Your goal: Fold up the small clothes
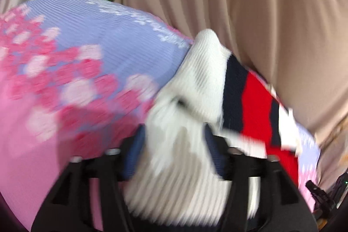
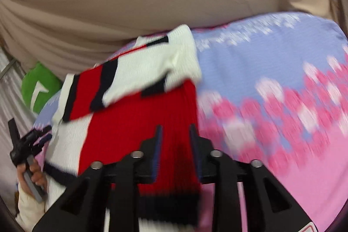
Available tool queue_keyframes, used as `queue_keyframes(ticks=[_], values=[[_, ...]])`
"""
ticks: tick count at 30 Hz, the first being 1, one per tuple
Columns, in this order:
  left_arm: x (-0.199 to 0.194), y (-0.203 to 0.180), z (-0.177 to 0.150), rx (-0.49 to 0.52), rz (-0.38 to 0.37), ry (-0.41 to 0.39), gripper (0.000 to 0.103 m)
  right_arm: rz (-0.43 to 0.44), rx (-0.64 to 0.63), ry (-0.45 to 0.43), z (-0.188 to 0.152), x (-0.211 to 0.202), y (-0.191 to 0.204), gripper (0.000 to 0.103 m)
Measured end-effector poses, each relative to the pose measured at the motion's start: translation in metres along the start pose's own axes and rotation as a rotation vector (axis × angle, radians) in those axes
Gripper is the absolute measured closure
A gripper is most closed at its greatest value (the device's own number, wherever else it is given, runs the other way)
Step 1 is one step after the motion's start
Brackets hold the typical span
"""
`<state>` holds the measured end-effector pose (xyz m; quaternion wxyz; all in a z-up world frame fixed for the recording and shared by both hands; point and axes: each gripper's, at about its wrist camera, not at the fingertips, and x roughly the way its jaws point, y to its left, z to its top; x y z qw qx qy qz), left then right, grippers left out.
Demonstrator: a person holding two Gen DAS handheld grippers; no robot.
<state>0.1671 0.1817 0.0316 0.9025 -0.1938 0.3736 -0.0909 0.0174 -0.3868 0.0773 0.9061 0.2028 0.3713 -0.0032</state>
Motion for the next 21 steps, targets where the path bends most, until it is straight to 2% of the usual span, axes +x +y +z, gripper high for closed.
queue_keyframes(ticks=[3,4,7,10,12,13,17,21], values=[[-0.043,0.020,-0.026,0.039,0.033,0.014,0.023,-0.005,0.006,0.047,-0.062,-0.037,-0.024,0.057],[-0.054,0.025,-0.036,0.049,0.045,0.036,0.020,-0.010,0.015,0.061,-0.077,-0.046,-0.033,0.054],[-0.077,0.045,-0.068,0.027,0.041,0.127,0.019,0.002,0.061,0.100,-0.120,-0.058,-0.042,0.053],[-0.103,0.047,-0.091,0.027,0.020,0.140,0.018,0.078,0.096,0.105,-0.141,-0.070,-0.039,0.052],[-0.110,0.046,-0.105,-0.001,-0.048,0.162,0.017,0.146,0.105,0.102,-0.149,-0.071,-0.032,0.052],[-0.112,0.045,-0.112,-0.012,-0.081,0.172,0.017,0.163,0.107,0.107,-0.150,-0.068,-0.028,0.052],[-0.116,0.036,-0.126,-0.001,-0.126,0.178,0.017,0.228,0.106,0.104,-0.153,-0.055,-0.011,0.052],[-0.110,0.025,-0.134,-0.008,-0.193,0.189,0.017,0.258,0.103,0.100,-0.151,-0.045,0.004,0.052]])
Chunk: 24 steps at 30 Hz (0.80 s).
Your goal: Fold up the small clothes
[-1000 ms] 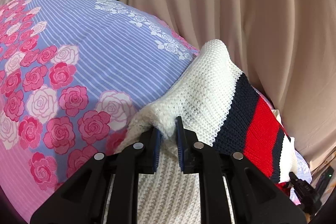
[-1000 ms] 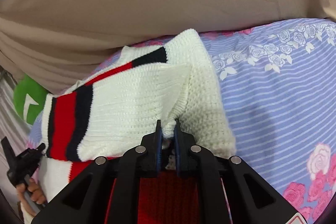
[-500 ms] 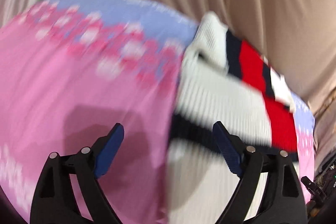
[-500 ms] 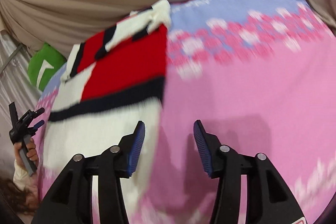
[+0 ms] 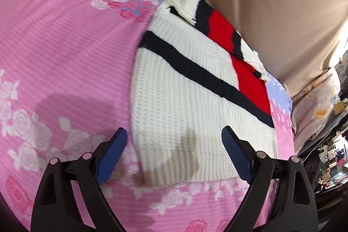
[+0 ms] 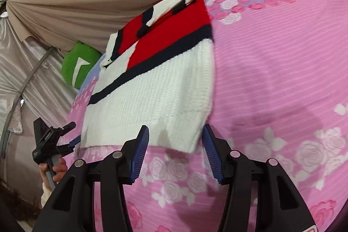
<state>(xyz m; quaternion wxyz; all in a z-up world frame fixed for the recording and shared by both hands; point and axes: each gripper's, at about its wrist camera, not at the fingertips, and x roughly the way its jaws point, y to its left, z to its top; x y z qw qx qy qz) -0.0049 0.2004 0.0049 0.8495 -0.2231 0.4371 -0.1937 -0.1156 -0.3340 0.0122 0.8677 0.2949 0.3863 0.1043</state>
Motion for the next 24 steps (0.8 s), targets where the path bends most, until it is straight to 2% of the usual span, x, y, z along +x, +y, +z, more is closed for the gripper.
queue_keyframes(ticks=[2,3,4,5,6,7,8,11,17,20,24], values=[[0.004,-0.005,-0.003,-0.002,-0.023,-0.004,0.021,0.024,0.004,0.002,0.004,0.006,0.003,0.051],[0.007,-0.007,-0.003,-0.003,-0.028,-0.003,0.030,0.032,0.008,0.003,0.006,0.009,0.003,0.052],[0.010,-0.008,-0.002,-0.001,-0.034,0.002,0.044,0.040,0.009,0.003,0.008,0.012,0.004,0.057],[0.013,-0.008,-0.001,-0.003,-0.036,0.011,0.051,0.048,0.012,0.008,0.010,0.015,0.005,0.066],[0.015,-0.007,-0.001,-0.008,-0.040,0.020,0.065,0.054,0.012,0.013,0.011,0.018,0.006,0.070],[0.017,-0.006,0.000,-0.014,-0.043,0.026,0.081,0.057,0.010,0.015,0.013,0.021,0.007,0.082],[0.019,-0.005,0.001,-0.022,-0.049,0.031,0.086,0.059,0.005,0.015,0.013,0.023,0.009,0.093],[0.010,-0.007,0.003,-0.020,-0.062,0.000,0.090,0.053,-0.035,-0.048,0.012,0.014,0.018,0.097],[-0.043,-0.035,-0.003,0.090,-0.104,-0.131,0.092,0.147,-0.121,-0.272,0.007,-0.044,0.037,0.098],[-0.079,-0.049,-0.013,0.152,-0.167,-0.185,0.092,0.181,-0.158,-0.348,0.001,-0.070,0.043,0.098],[-0.131,-0.062,-0.030,0.241,-0.253,-0.276,0.092,0.296,-0.251,-0.442,-0.016,-0.119,0.053,0.098]])
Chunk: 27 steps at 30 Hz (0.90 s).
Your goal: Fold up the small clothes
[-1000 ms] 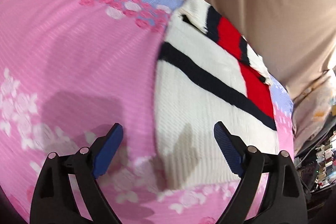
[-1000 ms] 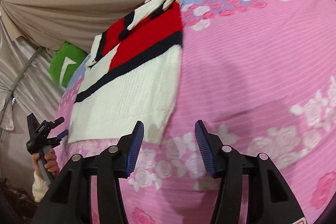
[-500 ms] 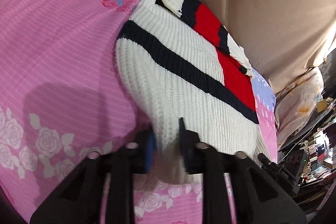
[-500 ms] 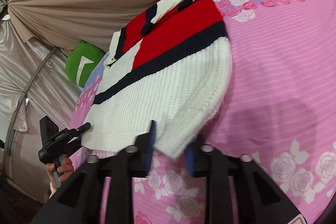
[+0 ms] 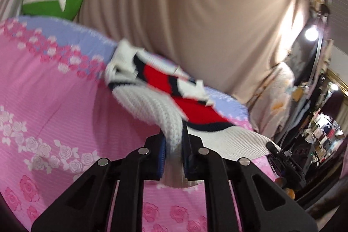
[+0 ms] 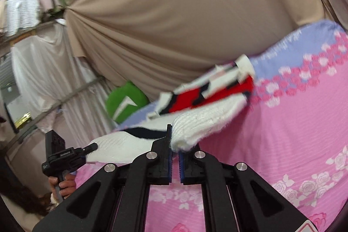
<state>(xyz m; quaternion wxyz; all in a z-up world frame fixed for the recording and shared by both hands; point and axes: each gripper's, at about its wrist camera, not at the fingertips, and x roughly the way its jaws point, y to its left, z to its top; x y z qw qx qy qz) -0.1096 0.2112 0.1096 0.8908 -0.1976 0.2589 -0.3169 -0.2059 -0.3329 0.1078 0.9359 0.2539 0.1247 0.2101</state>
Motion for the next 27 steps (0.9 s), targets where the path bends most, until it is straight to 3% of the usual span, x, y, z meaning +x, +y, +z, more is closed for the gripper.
queue_keyframes(ticks=[6,11,14,20,27], values=[[-0.076,-0.032,0.007,0.106,-0.109,-0.126,0.092,0.155,-0.137,-0.074,0.018,-0.059,0.054,0.098],[-0.081,-0.044,0.034,0.127,-0.115,-0.170,0.091,0.224,-0.143,-0.156,0.047,-0.063,0.063,0.098],[-0.038,-0.039,0.061,0.138,-0.046,-0.118,0.091,0.176,-0.101,-0.137,0.066,-0.030,0.040,0.098],[0.113,0.003,0.110,0.116,0.200,0.070,0.090,-0.014,0.077,-0.004,0.100,0.082,-0.043,0.098],[0.243,0.068,0.116,0.010,0.387,0.237,0.090,-0.234,0.236,0.149,0.100,0.188,-0.127,0.099]])
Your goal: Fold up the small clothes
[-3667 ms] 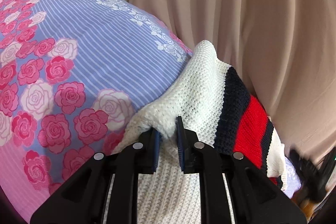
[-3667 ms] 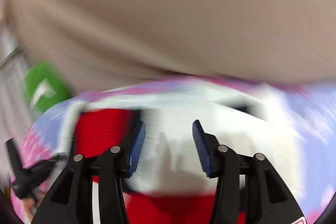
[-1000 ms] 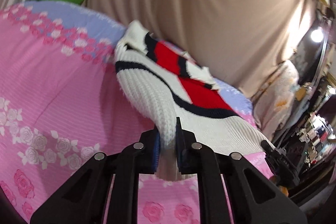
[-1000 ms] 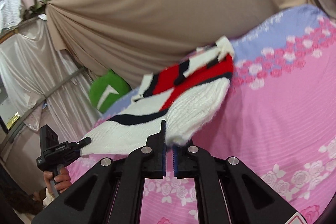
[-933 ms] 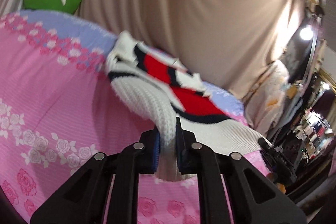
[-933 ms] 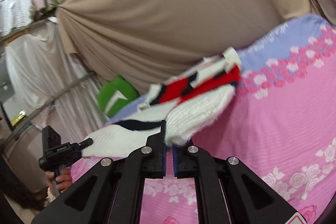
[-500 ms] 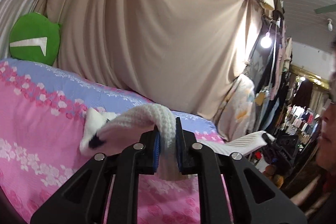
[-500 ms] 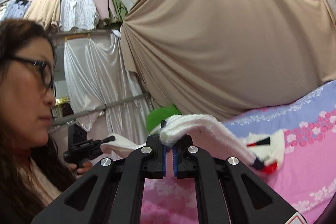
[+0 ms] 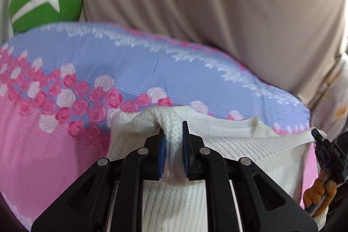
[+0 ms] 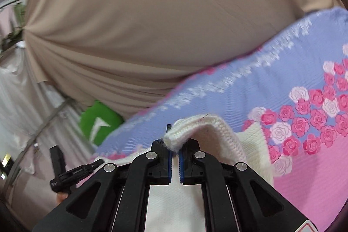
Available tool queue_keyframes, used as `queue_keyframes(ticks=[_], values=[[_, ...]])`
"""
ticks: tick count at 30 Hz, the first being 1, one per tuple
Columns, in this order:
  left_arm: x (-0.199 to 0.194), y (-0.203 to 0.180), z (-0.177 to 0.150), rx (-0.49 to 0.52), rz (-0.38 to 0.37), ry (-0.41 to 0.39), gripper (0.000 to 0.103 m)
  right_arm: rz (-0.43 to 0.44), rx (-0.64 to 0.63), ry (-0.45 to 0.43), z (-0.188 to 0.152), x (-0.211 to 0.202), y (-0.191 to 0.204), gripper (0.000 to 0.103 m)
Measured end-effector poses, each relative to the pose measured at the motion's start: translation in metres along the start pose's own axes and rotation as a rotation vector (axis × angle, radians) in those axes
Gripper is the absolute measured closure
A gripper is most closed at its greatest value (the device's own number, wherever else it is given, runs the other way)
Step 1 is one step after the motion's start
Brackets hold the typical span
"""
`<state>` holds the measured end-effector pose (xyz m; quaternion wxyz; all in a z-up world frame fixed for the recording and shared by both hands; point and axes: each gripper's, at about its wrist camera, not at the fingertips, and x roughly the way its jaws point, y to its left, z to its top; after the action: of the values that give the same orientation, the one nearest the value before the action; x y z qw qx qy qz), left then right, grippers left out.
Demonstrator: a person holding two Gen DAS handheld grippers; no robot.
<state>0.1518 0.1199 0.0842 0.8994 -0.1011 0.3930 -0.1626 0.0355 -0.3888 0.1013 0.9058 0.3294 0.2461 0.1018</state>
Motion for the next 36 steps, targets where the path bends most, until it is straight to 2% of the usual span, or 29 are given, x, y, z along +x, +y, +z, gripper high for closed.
queue_keyframes(ticks=[3,5,6,8,9,10,11,12,14,16,17,19,20,23,24,27,29,31,32,34,35,36], values=[[0.036,0.008,-0.003,-0.030,0.052,0.064,0.085,-0.086,0.025,0.070,-0.002,0.033,-0.017,0.099],[0.041,0.016,-0.006,-0.066,0.034,0.068,0.083,-0.111,0.052,0.102,-0.004,0.037,-0.021,0.097],[0.035,0.019,-0.008,-0.079,0.008,0.046,0.080,-0.108,0.051,0.076,-0.005,0.030,-0.018,0.097],[0.010,0.023,-0.012,-0.090,-0.016,-0.011,0.071,-0.100,0.005,-0.047,-0.008,-0.001,-0.003,0.093],[-0.009,0.022,-0.015,-0.086,0.008,-0.061,0.055,-0.101,-0.023,-0.085,-0.012,-0.010,0.006,0.090],[-0.027,0.019,-0.018,-0.073,0.037,-0.114,0.044,-0.095,-0.062,-0.114,-0.018,-0.023,0.019,0.086],[-0.048,0.013,-0.022,-0.047,0.060,-0.173,0.043,-0.081,-0.095,-0.114,-0.025,-0.030,0.031,0.085],[-0.068,0.005,-0.029,-0.007,0.065,-0.220,0.043,-0.041,-0.139,-0.077,-0.035,-0.031,0.047,0.085],[-0.092,-0.018,-0.045,0.078,0.014,-0.228,0.043,0.047,-0.227,0.032,-0.066,-0.024,0.082,0.086],[-0.097,-0.049,-0.068,0.214,-0.069,-0.155,0.043,0.117,-0.307,0.132,-0.098,-0.015,0.111,0.086],[-0.093,-0.063,-0.081,0.272,-0.087,-0.118,0.043,0.158,-0.354,0.210,-0.121,-0.008,0.126,0.086],[-0.079,-0.082,-0.113,0.362,-0.071,-0.039,0.044,0.194,-0.419,0.323,-0.153,0.005,0.140,0.086],[-0.071,-0.086,-0.126,0.388,-0.047,-0.010,0.045,0.182,-0.464,0.372,-0.171,0.009,0.143,0.086],[-0.049,-0.073,-0.148,0.393,0.068,0.053,0.048,0.044,-0.507,0.385,-0.184,0.005,0.120,0.086],[-0.048,-0.057,-0.151,0.365,0.091,0.062,0.048,-0.008,-0.485,0.373,-0.179,-0.003,0.105,0.087],[-0.063,-0.018,-0.152,0.285,0.081,0.068,0.054,-0.166,-0.367,0.321,-0.158,-0.036,0.050,0.094],[-0.072,0.001,-0.155,0.244,0.110,0.075,0.055,-0.226,-0.247,0.265,-0.142,-0.070,0.009,0.103],[-0.084,0.016,-0.155,0.198,0.137,0.076,0.057,-0.263,-0.156,0.212,-0.134,-0.098,-0.014,0.103],[-0.090,0.021,-0.154,0.177,0.132,0.070,0.057,-0.280,-0.136,0.192,-0.129,-0.109,-0.019,0.100],[-0.101,0.020,-0.141,0.145,0.097,0.042,0.053,-0.338,-0.154,0.142,-0.118,-0.119,-0.013,0.080],[-0.104,0.017,-0.131,0.145,0.079,0.023,0.051,-0.338,-0.184,0.118,-0.109,-0.117,-0.005,0.079],[-0.106,0.011,-0.117,0.149,0.058,-0.014,0.042,-0.314,-0.202,0.100,-0.097,-0.112,0.002,0.079]])
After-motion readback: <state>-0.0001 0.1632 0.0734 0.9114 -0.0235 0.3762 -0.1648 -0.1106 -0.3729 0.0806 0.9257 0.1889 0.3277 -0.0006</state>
